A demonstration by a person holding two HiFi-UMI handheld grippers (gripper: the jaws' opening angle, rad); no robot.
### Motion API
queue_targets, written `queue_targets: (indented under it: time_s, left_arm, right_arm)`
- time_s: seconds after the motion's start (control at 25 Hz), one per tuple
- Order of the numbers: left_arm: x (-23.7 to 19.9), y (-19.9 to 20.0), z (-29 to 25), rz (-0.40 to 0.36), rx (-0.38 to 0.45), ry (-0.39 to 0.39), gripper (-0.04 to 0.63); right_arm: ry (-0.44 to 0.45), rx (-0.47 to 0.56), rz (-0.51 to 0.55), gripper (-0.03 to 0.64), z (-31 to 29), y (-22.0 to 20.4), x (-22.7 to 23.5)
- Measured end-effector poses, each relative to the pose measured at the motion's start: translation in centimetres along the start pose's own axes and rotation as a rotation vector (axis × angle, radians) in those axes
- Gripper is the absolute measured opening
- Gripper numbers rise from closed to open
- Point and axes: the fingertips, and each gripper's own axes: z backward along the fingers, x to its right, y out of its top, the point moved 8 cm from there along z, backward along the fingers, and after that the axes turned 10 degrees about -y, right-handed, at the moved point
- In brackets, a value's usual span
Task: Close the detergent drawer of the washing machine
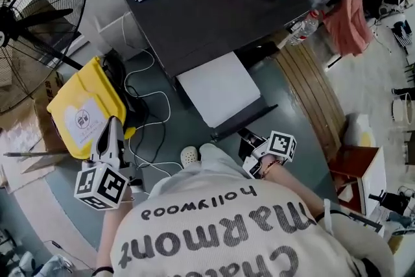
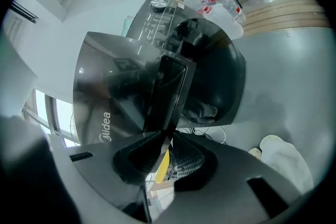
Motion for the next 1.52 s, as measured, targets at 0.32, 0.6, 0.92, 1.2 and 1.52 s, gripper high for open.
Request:
queue_targets:
  time_s: [0.32,0.6,0.92,1.2,1.52]
  left_arm:
    - [0.7,0.3,0.7,0.009,0.031,0.057,0.008]
    - [1.2,0.2,1.0,0.01,0.039,0.078,0.008]
    - [1.5,0.5,0.6,0.0,0.044,0.072,0.008]
    - [1.7,0.8,0.6,-0.005,0.048,0.08,0.008]
    - [1.5,0.8,1.2,-0.002,0.06,0.107,0.008]
  right_arm:
    - [0.014,-0.069,0.039,0.084,-0.5,0.7,0.0]
    - [0.037,-0.097,0.056,0.083,-0.5,1.2,0.1]
    - [0.032,-0.116,0.063,0.081,-0.6,1.3,0.1]
    - [0.111,-0.12,0.084,0.081,-1.4,1.6,-0.5]
    - [0.069,-0.142,0.084,0.081,-1.9,1.9,-0.9]
